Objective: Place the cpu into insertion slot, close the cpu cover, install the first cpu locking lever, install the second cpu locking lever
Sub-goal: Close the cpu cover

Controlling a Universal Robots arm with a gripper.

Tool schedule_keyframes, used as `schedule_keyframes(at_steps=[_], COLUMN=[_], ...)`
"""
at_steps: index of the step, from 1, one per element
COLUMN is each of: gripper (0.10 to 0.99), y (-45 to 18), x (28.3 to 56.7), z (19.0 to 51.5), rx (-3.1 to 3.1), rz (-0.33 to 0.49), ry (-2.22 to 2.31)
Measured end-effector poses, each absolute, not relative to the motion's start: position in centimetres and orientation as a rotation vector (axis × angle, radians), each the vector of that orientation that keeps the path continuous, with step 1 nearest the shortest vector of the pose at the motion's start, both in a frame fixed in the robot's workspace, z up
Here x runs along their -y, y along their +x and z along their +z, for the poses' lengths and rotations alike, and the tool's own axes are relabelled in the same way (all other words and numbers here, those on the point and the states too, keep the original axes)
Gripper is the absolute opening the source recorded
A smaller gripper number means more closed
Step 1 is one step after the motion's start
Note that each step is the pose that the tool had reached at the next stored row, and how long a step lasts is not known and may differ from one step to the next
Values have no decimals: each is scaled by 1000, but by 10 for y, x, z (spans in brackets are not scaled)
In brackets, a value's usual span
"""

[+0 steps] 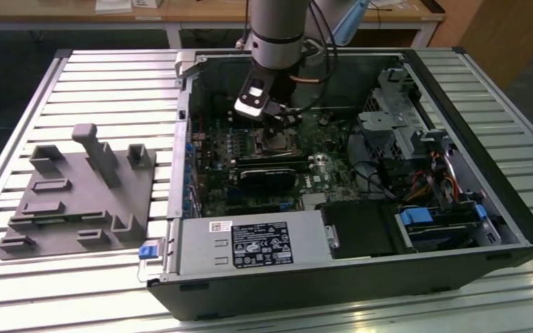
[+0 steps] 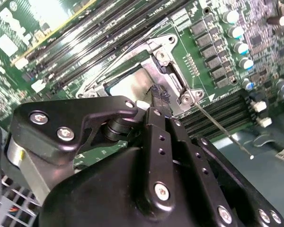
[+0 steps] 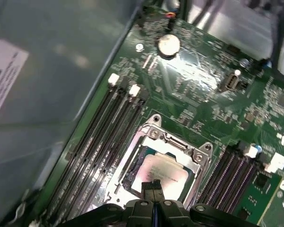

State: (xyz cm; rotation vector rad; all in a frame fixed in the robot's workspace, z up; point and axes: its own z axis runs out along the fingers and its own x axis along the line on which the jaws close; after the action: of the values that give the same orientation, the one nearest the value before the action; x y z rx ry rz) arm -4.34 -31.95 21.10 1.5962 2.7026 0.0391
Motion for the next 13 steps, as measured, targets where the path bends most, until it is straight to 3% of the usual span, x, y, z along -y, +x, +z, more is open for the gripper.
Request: schedule_keyframes(at_steps=[13], gripper=[106], y=[-43], x=[320], z=[210], rx=[-2875], rz=[39], ry=[1267])
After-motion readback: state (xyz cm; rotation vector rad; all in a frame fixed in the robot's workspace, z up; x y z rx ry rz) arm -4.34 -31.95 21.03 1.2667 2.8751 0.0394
